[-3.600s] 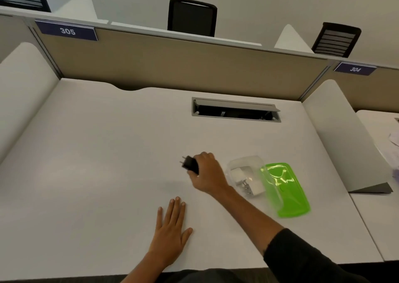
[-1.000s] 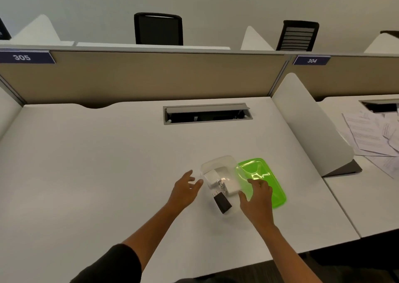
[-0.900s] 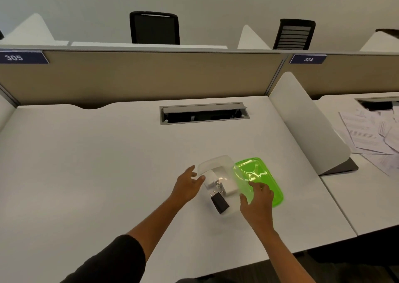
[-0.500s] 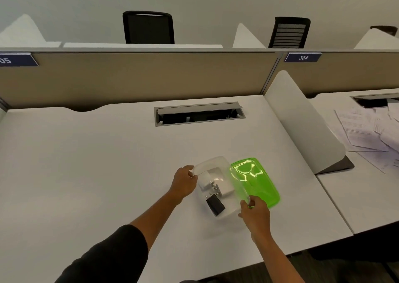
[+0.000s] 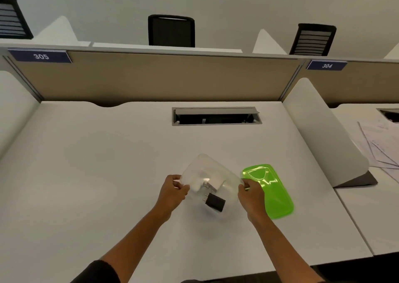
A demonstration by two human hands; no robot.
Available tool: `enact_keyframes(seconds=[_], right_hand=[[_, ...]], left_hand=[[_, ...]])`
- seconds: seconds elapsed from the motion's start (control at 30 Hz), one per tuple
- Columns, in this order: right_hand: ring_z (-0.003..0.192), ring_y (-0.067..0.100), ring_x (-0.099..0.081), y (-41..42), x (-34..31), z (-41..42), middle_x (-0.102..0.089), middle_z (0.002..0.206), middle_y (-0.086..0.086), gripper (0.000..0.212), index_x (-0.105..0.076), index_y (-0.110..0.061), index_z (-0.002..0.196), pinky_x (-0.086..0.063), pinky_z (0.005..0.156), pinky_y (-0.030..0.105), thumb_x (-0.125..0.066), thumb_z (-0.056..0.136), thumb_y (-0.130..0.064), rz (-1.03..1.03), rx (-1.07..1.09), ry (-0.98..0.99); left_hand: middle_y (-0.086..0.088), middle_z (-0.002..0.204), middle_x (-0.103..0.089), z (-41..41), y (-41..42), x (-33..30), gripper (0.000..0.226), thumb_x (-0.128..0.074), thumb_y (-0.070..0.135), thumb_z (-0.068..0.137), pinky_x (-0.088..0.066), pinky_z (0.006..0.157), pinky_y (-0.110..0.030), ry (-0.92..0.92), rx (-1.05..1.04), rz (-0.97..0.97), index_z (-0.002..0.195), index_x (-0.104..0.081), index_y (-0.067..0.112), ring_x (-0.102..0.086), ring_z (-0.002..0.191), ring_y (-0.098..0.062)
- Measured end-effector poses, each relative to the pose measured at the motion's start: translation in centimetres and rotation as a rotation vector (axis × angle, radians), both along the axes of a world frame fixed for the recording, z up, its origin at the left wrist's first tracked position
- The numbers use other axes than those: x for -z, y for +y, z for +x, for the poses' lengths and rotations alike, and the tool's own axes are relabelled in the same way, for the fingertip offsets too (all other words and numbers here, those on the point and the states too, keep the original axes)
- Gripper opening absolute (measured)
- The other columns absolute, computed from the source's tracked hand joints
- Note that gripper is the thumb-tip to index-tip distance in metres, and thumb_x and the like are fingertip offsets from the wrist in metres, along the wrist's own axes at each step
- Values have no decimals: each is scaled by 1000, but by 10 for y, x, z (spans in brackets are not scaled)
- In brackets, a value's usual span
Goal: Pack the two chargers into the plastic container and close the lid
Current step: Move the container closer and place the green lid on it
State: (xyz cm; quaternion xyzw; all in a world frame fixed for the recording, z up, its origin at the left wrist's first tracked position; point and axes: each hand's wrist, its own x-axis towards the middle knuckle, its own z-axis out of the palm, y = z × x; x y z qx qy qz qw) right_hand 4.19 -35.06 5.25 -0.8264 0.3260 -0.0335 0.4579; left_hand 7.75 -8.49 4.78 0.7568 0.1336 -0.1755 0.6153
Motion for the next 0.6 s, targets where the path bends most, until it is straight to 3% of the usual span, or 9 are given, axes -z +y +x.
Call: enact_keyframes(seconds=[0.17, 0.37, 0.6], right_hand=[[106, 30, -67, 30, -7, 31, -67, 120, 13, 32, -73, -7, 124, -50, 91, 30, -62, 94, -3, 19, -177, 12], [121, 25, -64, 62, -17, 52, -68, 129, 11, 40, -71, -6, 130, -51, 105, 32, -58, 93, 3, 78, -338, 50], [127, 23, -62, 81, -21, 61, -67, 133, 9, 44, -69, -5, 134, -47, 103, 24, -55, 94, 6, 104, -388, 46]], left_hand=[[-9, 104, -67, -31, 38, 4, 49, -83, 22, 90, -61, 68, -23, 20, -95, 24, 126, -50, 27, -74, 89, -24], [-9, 99, -68, -56, 69, 14, 52, -84, 25, 89, -60, 69, -25, 40, -192, 22, 130, -51, 23, -74, 83, -24], [-8, 103, -68, -68, 81, 19, 52, -82, 29, 91, -59, 64, -22, 59, -221, 55, 132, -50, 22, -73, 85, -24]])
